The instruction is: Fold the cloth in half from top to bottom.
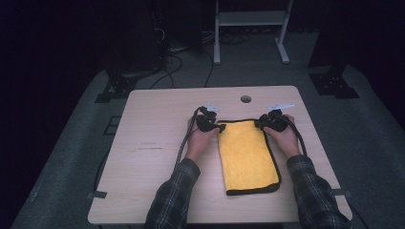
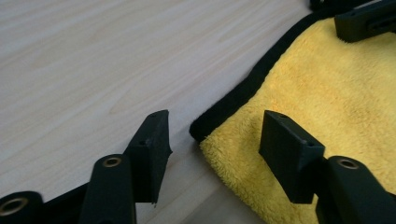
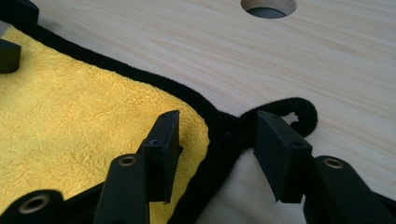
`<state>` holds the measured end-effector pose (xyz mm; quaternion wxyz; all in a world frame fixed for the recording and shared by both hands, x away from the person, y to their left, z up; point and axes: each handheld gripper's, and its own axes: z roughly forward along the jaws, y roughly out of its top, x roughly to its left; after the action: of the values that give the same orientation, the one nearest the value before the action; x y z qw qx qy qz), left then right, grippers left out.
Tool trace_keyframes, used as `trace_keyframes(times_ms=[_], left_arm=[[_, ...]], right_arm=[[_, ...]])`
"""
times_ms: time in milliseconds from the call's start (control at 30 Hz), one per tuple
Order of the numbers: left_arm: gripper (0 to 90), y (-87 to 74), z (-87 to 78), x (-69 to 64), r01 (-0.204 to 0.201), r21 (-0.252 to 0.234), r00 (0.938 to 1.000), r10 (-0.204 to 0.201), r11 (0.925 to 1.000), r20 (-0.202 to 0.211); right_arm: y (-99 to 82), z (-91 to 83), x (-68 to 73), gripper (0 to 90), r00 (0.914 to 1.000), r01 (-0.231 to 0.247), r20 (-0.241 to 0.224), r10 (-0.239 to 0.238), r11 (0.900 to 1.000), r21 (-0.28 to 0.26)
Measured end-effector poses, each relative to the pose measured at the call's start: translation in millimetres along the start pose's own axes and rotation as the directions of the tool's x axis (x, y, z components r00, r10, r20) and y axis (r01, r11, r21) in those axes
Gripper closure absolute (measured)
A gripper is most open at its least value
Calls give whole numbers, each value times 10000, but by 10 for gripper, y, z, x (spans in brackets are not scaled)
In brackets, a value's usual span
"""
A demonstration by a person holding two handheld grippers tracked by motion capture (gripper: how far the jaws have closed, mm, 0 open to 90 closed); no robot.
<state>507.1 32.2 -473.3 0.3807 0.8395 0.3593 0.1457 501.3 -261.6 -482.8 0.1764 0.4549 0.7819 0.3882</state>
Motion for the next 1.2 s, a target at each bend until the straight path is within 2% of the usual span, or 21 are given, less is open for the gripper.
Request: trace_keyframes(times_ms=[33, 100, 200, 300, 367, 467, 633, 800, 933, 1200], left_arm=[[439, -11, 12, 1, -15, 62, 10000, 15, 10000, 18], [469, -47, 21, 9, 141, -211, 9998, -137, 9997, 166], [564, -68, 19, 4, 199, -405, 9991, -183, 9990, 393], [654, -75, 17, 1, 308, -451, 9976, -279, 9985, 636], [732, -78, 7, 19, 430, -406, 9959, -396, 9983, 818], [800, -85, -4, 43, 758, -414, 9915, -709, 9963, 1088], [819, -66, -64, 49, 842, -469, 9879, -772, 9953, 1345], [819, 3, -213, 27, 953, -872, 9838, -804, 9916, 1605], [820, 39, -321, -14, 763, -959, 9827, -586, 9925, 1755], [820, 34, -563, -100, 681, -1223, 9718, -380, 9902, 2328]], right_arm=[[-1, 0, 1, 510, 10000, 51, -26, -51, 10000, -24], [-5, -5, -1, 549, 9999, 67, -113, -67, 10000, -19], [-9, -14, 5, 662, 9995, 73, -323, -73, 10000, -10], [-5, -19, 29, 762, 9984, -148, -546, 155, 9998, 122], [4, -21, 42, 792, 9981, -243, -568, 255, 9995, 216], [18, -34, 52, 807, 9985, -244, -484, 258, 9993, 295], [64, -130, 60, 814, 9978, -276, -605, 278, 9996, 44], [123, -264, 86, 816, 9972, -224, -720, 208, 9995, -219], [159, -375, 119, 816, 9973, -91, -736, 63, 9992, -381], [195, -632, 211, 817, 9954, 154, -939, -213, 9979, -633]])
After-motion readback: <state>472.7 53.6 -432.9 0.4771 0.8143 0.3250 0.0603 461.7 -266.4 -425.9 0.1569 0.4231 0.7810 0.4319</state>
